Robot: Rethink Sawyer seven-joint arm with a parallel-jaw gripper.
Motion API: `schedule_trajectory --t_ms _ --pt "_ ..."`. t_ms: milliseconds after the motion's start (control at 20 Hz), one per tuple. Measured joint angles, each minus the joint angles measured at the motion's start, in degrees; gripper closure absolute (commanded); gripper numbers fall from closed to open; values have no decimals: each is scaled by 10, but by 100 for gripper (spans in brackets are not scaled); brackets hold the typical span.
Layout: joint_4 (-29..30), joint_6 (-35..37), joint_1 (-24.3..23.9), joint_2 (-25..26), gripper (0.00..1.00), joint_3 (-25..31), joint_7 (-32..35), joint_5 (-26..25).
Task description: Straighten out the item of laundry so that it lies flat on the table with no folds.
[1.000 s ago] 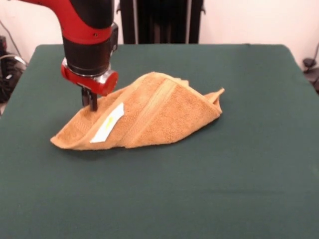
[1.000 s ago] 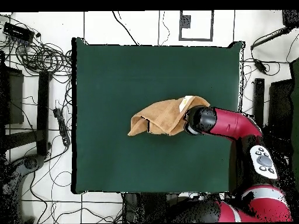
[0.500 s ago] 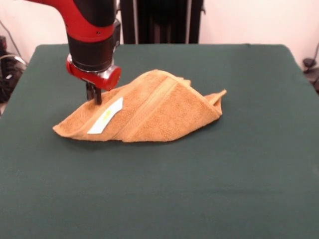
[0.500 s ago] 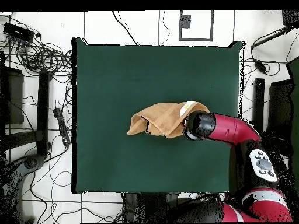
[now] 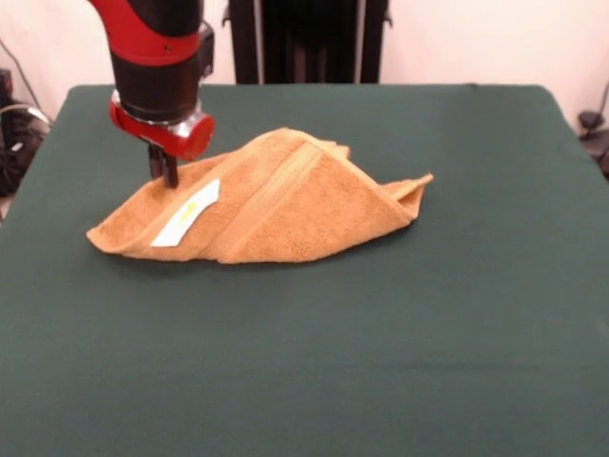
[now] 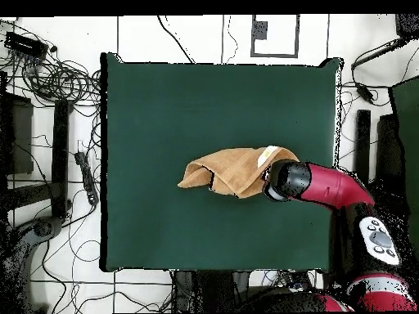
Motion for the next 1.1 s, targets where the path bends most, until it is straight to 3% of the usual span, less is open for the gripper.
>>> schedule_trajectory --t_ms 650,700,1100 --pt "56 0 -56 -74 100 -2 0 -20" --pt "56 0 -70 -78 0 -2 0 -27" --pt "57 0 -95 -67 0 -2 0 -33"
